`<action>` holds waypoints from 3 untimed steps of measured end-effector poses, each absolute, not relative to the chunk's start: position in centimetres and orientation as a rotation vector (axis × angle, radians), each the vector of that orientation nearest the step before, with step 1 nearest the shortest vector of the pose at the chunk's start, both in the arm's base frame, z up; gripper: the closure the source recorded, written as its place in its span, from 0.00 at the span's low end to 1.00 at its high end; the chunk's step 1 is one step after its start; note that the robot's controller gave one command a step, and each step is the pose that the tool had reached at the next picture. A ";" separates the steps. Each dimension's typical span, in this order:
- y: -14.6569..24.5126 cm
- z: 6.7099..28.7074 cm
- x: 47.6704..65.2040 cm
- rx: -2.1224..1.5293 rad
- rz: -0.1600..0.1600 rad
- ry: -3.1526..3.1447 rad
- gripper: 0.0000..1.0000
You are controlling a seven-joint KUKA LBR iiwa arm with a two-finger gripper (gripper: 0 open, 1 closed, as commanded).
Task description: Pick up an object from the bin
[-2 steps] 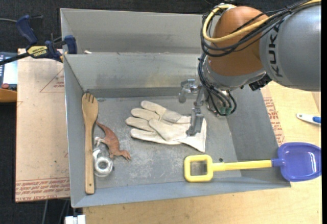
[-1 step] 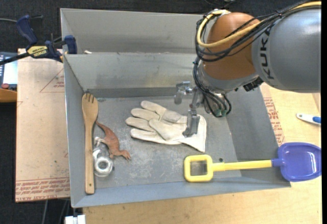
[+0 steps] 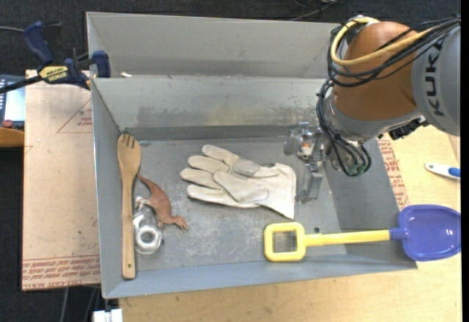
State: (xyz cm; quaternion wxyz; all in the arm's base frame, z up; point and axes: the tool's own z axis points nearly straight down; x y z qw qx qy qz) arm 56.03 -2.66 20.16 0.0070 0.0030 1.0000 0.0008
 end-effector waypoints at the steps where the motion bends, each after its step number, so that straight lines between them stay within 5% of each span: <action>1: -1.6 18.1 55.2 -0.031 -0.003 3.113 0.00; 2: -0.3 15.5 55.1 -0.029 0.002 3.122 0.00; 3: 0.1 7.4 54.8 -0.161 0.006 3.128 0.00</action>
Offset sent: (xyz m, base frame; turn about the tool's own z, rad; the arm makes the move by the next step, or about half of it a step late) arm 0.0021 0.0268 -0.0063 0.0055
